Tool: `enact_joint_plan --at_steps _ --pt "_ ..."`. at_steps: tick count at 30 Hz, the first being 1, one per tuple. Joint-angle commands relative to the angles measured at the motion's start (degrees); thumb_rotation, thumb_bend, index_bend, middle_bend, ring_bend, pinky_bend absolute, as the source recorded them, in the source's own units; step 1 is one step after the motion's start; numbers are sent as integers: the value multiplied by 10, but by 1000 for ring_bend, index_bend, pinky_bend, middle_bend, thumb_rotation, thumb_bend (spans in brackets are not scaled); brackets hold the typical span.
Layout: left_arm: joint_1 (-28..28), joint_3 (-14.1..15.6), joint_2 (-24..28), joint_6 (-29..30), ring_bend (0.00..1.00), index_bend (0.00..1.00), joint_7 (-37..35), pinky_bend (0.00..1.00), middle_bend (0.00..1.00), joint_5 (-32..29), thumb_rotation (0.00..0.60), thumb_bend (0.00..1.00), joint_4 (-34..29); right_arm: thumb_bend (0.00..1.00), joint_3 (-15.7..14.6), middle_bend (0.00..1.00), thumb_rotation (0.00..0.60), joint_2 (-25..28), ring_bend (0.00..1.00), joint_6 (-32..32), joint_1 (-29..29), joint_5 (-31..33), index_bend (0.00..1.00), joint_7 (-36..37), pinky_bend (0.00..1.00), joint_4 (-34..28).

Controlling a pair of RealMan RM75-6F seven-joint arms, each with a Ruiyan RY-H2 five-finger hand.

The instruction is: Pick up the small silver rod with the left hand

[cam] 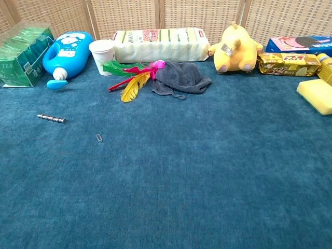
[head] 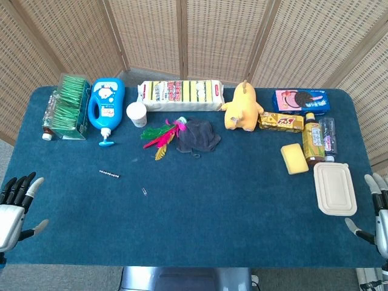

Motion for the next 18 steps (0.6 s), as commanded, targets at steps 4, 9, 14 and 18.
enact_joint_plan --at_steps 4,9,14,18 --pt "-1 -4 -5 -6 0 14 -2 0 0 7 600 254 9 0 -3 0 600 8 0 -10 0 6 0 2 0 -9" --pt "-47 -35 -23 -73 0 140 -26 0 0 -17 600 265 36 0 -7 0 600 10 0 -14 1 0 0 1 0 -14" --pt "-108 -75 -63 -165 0 277 11 0 0 -63 600 321 92 0 -8 0 600 10 0 -21 4 -1 0 0 0 -18" --pt "-145 -99 -107 -206 0 394 24 0 0 -84 600 369 144 0 -8 0 600 9 0 -26 6 1 0 1 0 -19"
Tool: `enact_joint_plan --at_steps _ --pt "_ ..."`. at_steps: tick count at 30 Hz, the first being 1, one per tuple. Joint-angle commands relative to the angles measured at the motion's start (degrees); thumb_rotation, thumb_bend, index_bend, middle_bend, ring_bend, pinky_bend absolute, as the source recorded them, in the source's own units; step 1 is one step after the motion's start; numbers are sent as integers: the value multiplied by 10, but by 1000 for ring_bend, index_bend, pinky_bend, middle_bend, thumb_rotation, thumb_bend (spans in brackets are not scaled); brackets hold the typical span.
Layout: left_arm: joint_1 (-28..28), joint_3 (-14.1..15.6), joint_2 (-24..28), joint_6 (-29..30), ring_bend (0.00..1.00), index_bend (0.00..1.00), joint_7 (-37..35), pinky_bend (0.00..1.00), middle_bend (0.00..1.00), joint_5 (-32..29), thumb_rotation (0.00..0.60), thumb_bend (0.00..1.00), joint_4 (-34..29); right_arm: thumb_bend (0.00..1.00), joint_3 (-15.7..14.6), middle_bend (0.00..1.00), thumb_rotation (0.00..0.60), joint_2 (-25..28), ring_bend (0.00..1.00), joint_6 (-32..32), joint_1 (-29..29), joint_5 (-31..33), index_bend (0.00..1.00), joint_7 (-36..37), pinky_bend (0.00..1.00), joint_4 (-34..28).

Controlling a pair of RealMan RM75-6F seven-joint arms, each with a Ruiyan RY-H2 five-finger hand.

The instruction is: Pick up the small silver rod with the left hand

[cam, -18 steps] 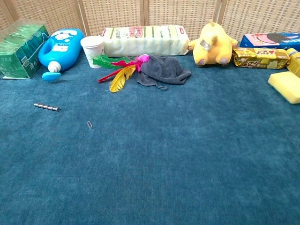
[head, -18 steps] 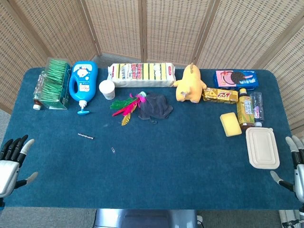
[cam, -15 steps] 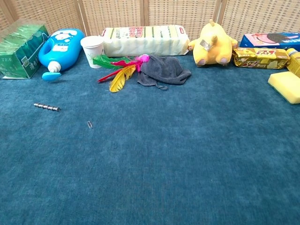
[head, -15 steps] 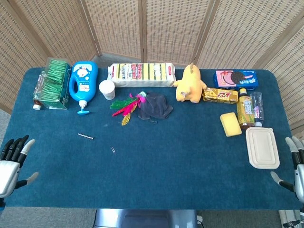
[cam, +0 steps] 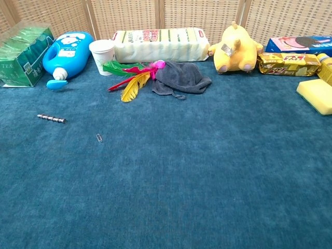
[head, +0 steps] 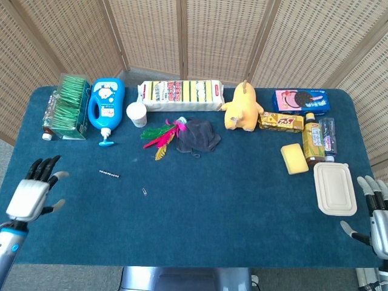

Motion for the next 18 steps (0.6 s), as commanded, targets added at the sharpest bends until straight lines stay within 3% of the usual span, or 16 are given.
enact_joint_plan --at_steps 1,7,18 --pt "-49 -34 -54 -54 0 409 17 0 0 -34 600 378 61 0 0 0 600 0 0 -5 2 2 0 2 0 0" --pt "-83 -51 -109 -85 0 473 43 0 0 -55 600 442 120 0 -1 0 600 -1 0 -19 6 11 0 5 0 1" --pt "-120 -68 -168 -132 0 483 109 0 0 -104 600 449 165 0 1 0 600 -4 0 -39 15 25 0 -1 0 1"
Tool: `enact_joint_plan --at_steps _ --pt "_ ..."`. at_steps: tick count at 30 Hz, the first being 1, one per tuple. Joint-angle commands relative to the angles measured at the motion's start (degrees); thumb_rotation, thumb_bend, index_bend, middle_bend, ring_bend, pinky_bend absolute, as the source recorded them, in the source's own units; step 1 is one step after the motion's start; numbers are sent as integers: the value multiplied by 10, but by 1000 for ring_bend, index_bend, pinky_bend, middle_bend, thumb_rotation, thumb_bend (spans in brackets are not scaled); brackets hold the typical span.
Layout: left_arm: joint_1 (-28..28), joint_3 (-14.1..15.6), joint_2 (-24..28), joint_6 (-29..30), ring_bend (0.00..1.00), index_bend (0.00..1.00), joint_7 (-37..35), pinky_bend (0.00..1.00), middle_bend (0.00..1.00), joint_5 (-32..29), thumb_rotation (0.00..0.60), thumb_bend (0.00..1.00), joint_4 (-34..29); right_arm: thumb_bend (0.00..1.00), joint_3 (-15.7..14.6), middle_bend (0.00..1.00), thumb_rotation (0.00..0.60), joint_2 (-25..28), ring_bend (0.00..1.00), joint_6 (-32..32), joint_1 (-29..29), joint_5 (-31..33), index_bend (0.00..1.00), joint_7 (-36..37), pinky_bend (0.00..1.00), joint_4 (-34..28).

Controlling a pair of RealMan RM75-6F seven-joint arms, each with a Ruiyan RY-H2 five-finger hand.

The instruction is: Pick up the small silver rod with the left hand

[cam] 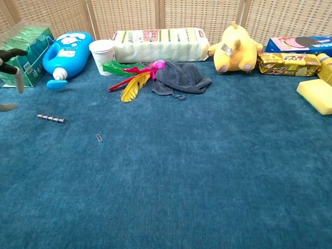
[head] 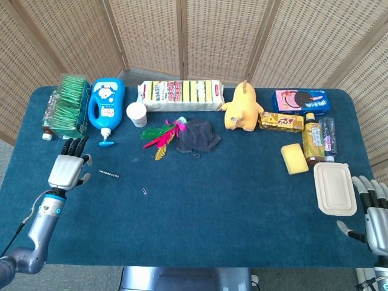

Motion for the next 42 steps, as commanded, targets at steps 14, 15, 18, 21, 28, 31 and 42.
enact_joint_plan --at_steps 14,15,18,21,28,31,42 --pt "-27 8 -42 -34 0 485 50 0 0 -29 600 663 42 0 -5 0 600 9 0 -14 4 -2 0 27 0 -4" --pt "-27 8 -42 -35 0 483 49 0 0 -30 600 657 42 0 -5 0 600 9 0 -13 4 -3 0 27 0 -4" --pt "-26 10 -45 -37 0 477 50 0 0 -34 600 645 47 0 -6 0 600 10 0 -13 4 -4 0 29 0 -5" --pt "-27 11 -49 -42 0 476 48 0 0 -39 600 644 54 0 -7 0 600 10 0 -13 4 -4 0 30 0 -5" --pt "-31 13 -58 -46 0 476 49 0 0 -43 600 644 65 0 -8 0 600 12 0 -15 4 -3 0 32 0 -6" --pt "-32 13 -61 -47 0 476 50 0 0 -44 600 644 66 0 -8 0 600 12 0 -15 5 -3 0 32 0 -6" --pt "-40 13 -76 -56 0 473 54 0 0 -51 600 646 79 0 -8 0 600 12 0 -15 5 -3 0 38 0 -3"
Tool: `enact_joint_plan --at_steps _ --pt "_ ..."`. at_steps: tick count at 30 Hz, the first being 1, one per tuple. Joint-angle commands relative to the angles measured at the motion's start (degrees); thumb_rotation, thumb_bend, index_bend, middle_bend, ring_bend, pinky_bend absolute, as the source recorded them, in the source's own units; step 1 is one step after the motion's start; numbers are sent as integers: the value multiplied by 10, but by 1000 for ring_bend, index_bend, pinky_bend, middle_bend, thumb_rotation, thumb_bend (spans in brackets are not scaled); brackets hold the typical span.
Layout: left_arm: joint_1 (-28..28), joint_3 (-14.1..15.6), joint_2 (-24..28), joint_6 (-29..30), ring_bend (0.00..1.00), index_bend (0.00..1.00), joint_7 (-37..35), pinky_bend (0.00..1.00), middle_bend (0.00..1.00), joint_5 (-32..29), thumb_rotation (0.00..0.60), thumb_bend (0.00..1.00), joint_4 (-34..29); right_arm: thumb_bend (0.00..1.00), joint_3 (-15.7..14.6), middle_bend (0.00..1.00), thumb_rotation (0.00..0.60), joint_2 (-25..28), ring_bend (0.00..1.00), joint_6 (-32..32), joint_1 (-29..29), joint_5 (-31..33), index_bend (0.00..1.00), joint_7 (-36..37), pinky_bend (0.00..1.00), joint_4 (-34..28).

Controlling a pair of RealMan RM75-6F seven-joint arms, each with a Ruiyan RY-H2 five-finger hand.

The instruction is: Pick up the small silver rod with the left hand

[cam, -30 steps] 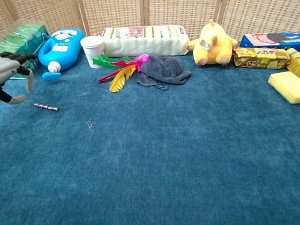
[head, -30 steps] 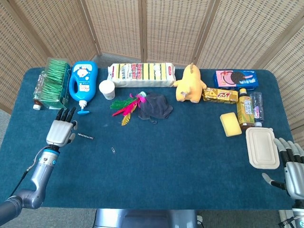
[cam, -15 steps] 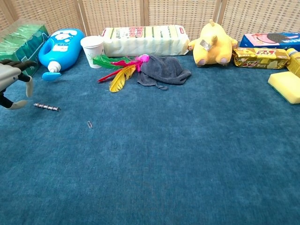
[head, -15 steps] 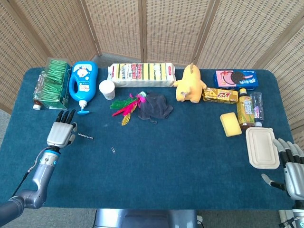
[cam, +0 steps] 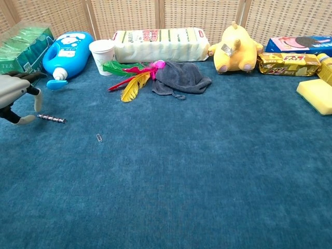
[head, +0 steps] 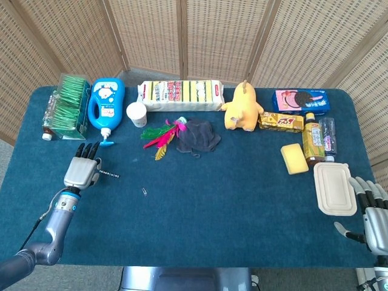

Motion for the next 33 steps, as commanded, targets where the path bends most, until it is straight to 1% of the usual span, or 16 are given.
enact_joint_plan --at_steps 1,10,33 --pt "-3 -2 -3 1 0 472 3 0 0 -1 600 646 -1 0 0 0 600 0 0 -1 1 0 0 0 0 1" --pt "-10 -3 -5 -8 0 472 26 0 0 -12 600 646 -4 0 -1 0 600 1 0 -1 0 1 0 3 0 1" --pt "-17 -2 -19 -9 0 462 51 0 0 -25 600 647 3 0 -2 0 600 5 0 -2 1 -2 0 10 0 2"
